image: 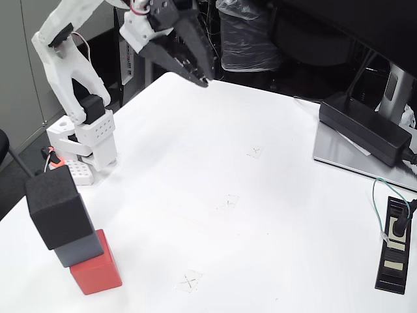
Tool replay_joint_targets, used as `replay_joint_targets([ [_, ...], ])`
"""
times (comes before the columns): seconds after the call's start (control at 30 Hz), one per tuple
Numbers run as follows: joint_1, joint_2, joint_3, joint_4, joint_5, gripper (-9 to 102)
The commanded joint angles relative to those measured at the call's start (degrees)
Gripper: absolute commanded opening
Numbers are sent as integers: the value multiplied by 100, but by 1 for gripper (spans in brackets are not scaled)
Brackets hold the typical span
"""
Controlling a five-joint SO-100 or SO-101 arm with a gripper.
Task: Stack the three blocks in an ordered color.
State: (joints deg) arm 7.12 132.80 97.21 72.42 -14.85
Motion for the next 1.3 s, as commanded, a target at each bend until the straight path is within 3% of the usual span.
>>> replay_joint_targets([
  [0.0,-422,668,1222,-202,360,0],
  [0.17,-1151,1811,2936,-1274,439,0],
  [0.4,-1292,3305,5186,-2487,475,0],
  [0.67,-1310,4544,6697,-2681,589,0],
  [0.97,-1310,5071,7295,-2628,1942,0],
  [1.27,-1310,5643,7673,-2619,2074,0],
])
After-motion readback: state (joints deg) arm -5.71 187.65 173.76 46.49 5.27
